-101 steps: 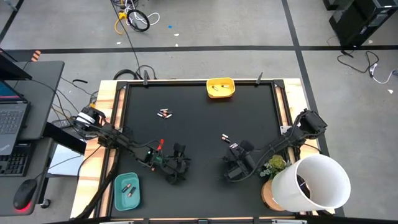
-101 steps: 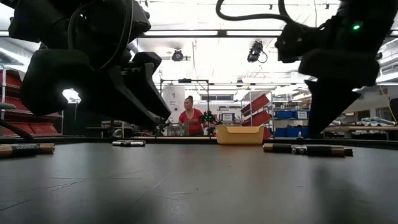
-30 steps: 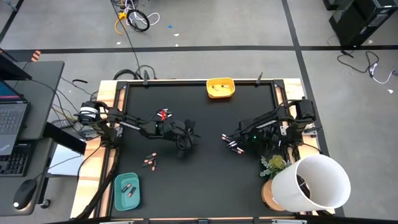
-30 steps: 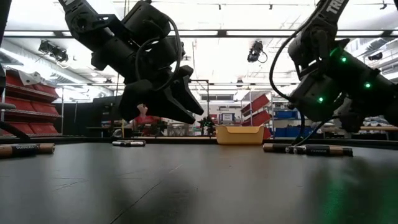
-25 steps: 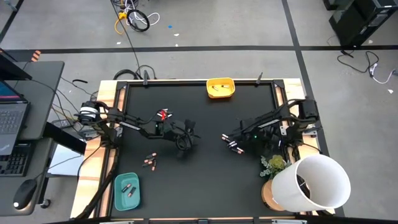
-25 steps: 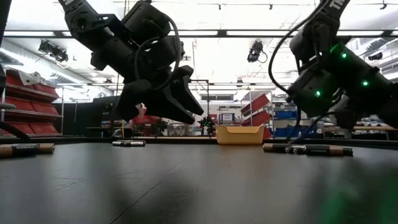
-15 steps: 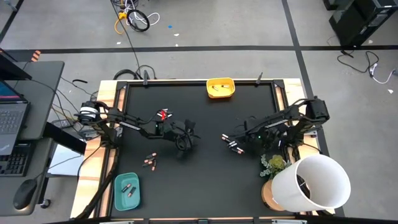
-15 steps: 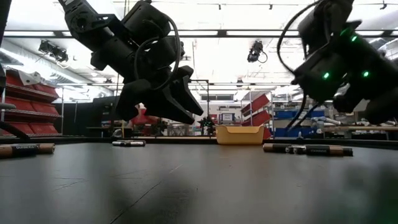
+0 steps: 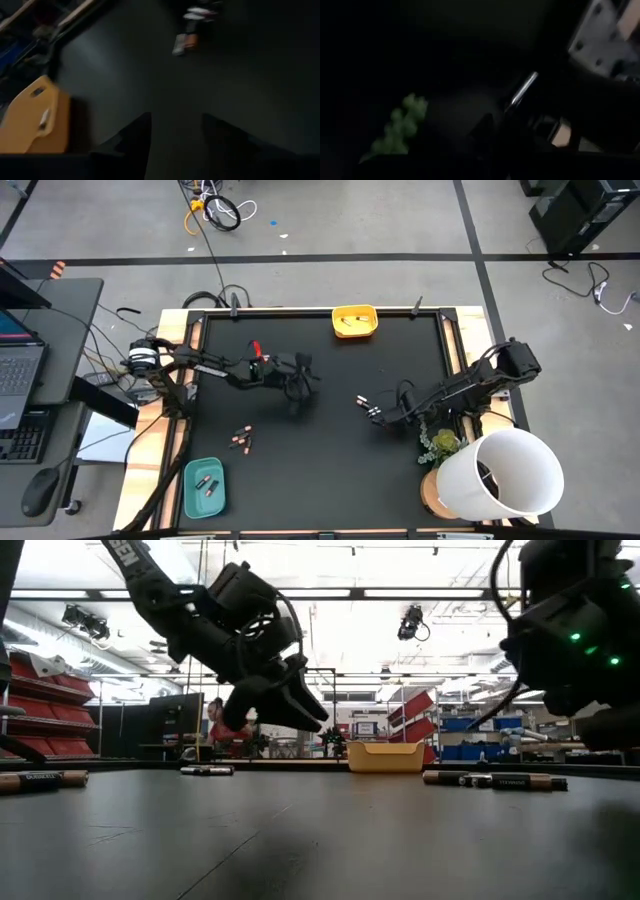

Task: Sort batteries
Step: Put the silver battery into the yellow bin

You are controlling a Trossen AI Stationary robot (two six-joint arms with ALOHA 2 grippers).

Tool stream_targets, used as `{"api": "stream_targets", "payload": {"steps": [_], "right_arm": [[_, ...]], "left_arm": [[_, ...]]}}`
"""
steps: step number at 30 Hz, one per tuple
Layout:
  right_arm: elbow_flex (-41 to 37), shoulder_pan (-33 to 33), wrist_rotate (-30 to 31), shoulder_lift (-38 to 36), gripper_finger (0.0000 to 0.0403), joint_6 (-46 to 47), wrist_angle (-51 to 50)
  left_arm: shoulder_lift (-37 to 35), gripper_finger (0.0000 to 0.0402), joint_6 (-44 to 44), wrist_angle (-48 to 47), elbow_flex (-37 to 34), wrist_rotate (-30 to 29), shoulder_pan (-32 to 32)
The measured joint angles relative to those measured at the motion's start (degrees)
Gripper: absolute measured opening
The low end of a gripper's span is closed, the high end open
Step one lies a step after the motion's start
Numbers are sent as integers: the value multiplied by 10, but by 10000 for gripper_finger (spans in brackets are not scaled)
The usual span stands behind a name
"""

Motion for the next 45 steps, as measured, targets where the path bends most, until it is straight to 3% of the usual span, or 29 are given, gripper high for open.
{"api": "stream_targets", "payload": {"steps": [4,7,13,16,20,23,27,29,33,38,45], "right_arm": [[-1,3,72,-14,10,60,2],[-1,-15,90,-19,1,80,2],[2,-81,106,-20,6,45,20],[17,-115,141,-20,4,30,41],[48,-145,167,-20,0,-24,69],[57,-157,129,-20,0,-57,61],[65,-144,58,-20,0,-72,28],[68,-131,34,-21,0,-64,16],[67,-94,16,-22,1,29,-32],[62,-49,-6,-22,2,227,-26],[62,-10,4,-22,2,442,-34]], "left_arm": [[0,171,2,33,0,-7,30],[0,163,29,73,0,-7,63],[0,160,22,187,9,17,152],[-1,160,-28,246,24,-27,177],[-17,160,-136,255,37,-124,184],[-30,160,-264,239,40,-146,184],[-59,160,-467,160,40,-86,177],[-81,159,-516,125,40,-36,174],[-148,151,-513,14,44,-7,167],[-212,140,-516,-100,68,40,170],[-256,137,-556,-143,86,90,170]]}}
